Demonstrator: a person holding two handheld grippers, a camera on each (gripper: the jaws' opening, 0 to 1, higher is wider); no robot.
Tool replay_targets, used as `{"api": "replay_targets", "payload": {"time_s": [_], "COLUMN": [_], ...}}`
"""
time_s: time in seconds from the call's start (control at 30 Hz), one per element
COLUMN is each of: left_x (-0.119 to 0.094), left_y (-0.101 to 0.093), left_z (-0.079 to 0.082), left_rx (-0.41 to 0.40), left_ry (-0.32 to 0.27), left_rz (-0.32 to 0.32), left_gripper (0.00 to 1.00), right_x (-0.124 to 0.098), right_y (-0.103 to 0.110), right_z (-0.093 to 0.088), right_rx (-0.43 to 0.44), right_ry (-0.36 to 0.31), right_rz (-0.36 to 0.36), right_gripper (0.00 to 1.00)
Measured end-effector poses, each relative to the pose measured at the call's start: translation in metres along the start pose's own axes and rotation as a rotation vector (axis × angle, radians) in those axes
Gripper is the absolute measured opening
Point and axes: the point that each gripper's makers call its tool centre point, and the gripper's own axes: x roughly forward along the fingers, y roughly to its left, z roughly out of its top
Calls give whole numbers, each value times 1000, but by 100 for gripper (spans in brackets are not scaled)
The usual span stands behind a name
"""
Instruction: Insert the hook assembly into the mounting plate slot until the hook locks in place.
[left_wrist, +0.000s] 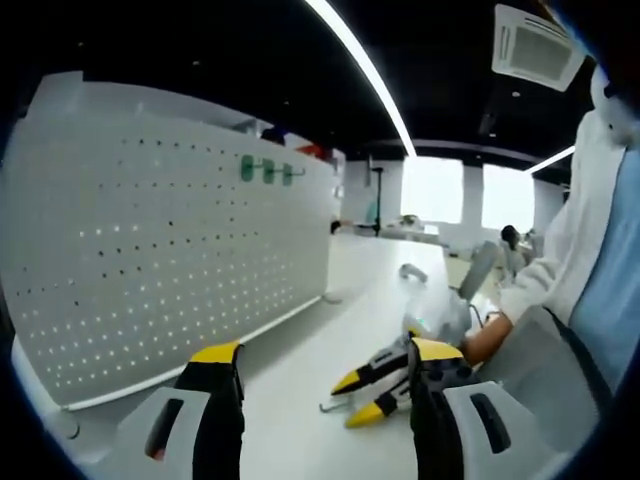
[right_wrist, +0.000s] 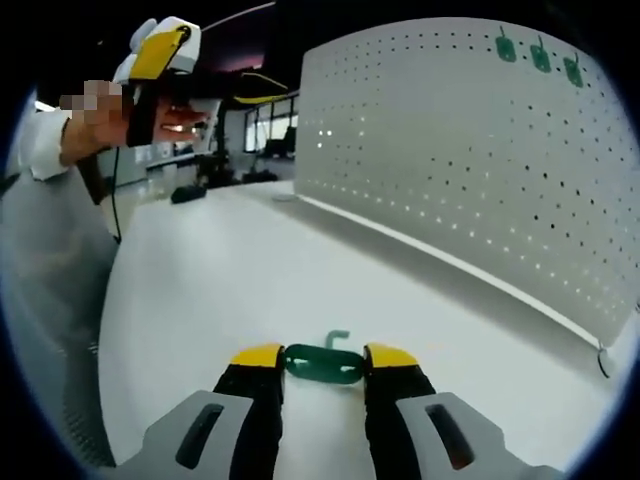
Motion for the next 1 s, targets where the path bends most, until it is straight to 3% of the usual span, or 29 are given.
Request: {"api": "replay_targets", "payload": {"time_s": [0.37,0.6,1.0], "left_x": [1,2,-1], "left_y": [-3,-2,3], "left_z": [-1,-2,-1], "left_rx": [-6,-9,-37], "left_ry": [3,4,-5], "left_rz": [-12,-14,-8], "left_gripper": [67,65,60], "right_x": [-7,-14,-23], "right_y": [-1,-4,13], "right_z": [14,49,95], "right_rx": [-42,-97,-207], "right_ry": [-25,-96,-192], "right_rz": [1,3,42], "right_gripper": [30,30,30]}}
